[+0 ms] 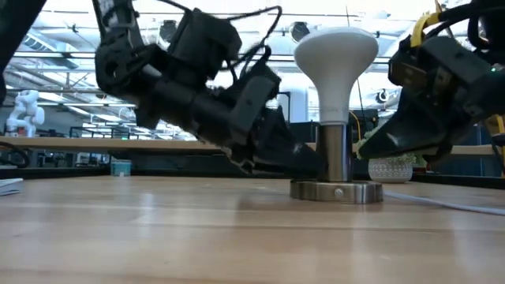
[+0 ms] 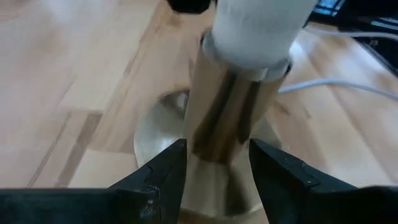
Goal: Screw lightbulb
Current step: Remove the lightbulb from the lamp
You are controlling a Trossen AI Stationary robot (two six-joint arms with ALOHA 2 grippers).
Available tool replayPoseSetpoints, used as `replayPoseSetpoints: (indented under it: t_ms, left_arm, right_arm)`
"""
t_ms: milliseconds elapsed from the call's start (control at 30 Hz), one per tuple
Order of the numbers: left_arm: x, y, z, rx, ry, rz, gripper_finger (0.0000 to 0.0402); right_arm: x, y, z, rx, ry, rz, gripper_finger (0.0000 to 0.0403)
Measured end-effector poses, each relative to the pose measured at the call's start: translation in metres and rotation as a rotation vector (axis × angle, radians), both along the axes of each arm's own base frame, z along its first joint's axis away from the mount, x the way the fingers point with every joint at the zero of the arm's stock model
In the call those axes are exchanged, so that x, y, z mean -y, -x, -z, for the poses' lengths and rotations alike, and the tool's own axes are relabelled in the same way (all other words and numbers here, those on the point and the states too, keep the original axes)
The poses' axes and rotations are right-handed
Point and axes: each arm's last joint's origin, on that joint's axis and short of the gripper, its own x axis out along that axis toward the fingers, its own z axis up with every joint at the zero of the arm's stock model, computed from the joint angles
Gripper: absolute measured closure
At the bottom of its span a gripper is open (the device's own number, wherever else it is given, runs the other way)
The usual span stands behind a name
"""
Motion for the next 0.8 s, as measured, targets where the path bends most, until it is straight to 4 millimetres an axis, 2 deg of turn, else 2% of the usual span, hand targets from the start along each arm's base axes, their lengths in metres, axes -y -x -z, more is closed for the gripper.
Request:
replayPoseSetpoints:
  t_ms: [133,400,800]
  left_arm:
    - [0.001,-0.002,0.003,0.005,0.031,0.020,0.0223]
    - [0.002,-0.006,0.000,0.011,-0.052,0.042,0.0222]
    - [-0.001,-0.008,-0.002,0.026,-0.069,0.056,0.0222]
  right_arm:
    - [0.000,-0.005,0.009,-0.005,-0.035,-0.018,0.0403]
    - [-0.001,-0.016,0.030,0.038,-0.030,-0.027,0.0403]
    - [0.000,-0.021,0.031,0.051,0.030,-0.102,0.0403]
